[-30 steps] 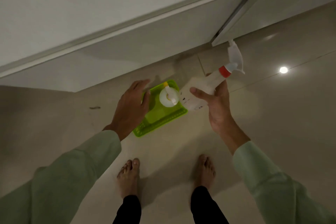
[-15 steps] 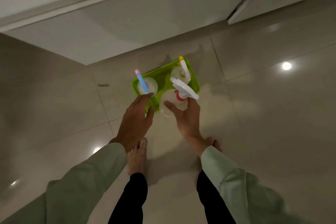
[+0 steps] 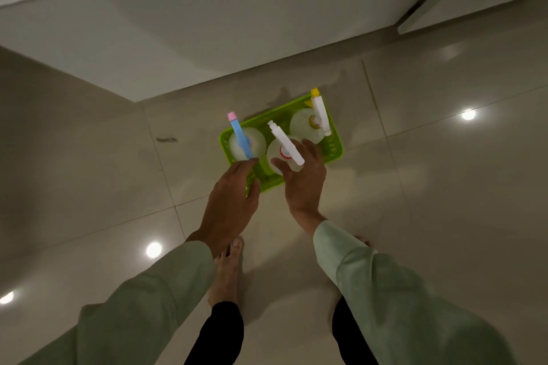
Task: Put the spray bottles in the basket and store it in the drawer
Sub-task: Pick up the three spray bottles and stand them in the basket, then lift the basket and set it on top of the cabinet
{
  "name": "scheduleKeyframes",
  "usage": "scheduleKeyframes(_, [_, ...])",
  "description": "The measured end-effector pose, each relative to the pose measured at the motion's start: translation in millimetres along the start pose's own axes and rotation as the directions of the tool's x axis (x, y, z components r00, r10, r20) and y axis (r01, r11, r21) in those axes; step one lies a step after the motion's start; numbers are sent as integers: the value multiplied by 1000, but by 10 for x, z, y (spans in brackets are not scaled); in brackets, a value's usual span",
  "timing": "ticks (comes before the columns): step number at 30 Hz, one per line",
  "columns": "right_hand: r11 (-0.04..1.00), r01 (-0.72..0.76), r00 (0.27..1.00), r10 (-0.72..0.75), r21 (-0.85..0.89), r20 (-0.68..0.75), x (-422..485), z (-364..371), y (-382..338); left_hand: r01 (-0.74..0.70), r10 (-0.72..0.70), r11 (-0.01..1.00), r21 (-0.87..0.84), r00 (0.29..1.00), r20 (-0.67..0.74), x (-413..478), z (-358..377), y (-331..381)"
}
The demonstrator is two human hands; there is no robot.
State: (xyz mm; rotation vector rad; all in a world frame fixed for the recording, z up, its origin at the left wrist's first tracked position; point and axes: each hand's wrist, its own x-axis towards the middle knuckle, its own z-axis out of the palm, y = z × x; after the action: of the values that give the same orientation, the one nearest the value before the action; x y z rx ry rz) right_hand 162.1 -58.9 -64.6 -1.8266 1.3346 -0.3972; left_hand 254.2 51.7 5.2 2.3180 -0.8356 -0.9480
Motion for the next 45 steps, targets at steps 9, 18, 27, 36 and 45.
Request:
scheduleKeyframes(9, [996, -7, 1000, 6, -94, -10, 9, 154, 164, 30, -31, 999, 18, 998, 55, 124, 99, -147])
scheduleKeyframes(18, [985, 50, 996, -38, -162, 77, 30, 84, 153, 36, -39, 999, 41, 997, 70, 154, 41, -140])
scheduleKeyframes(27, [986, 20, 988, 5, -163, 153, -12, -200, 205, 46, -47, 999, 20, 995, 82, 53, 23, 21])
scheduleKeyframes(36, [965, -170, 984, 157, -198, -78, 145, -580, 309, 47, -47, 999, -14, 998, -35, 9, -42, -52])
scheduleKeyframes(45, [957, -289, 948, 289, -17, 135, 750, -549, 576, 453, -543, 812, -368, 817, -192, 334, 339, -335])
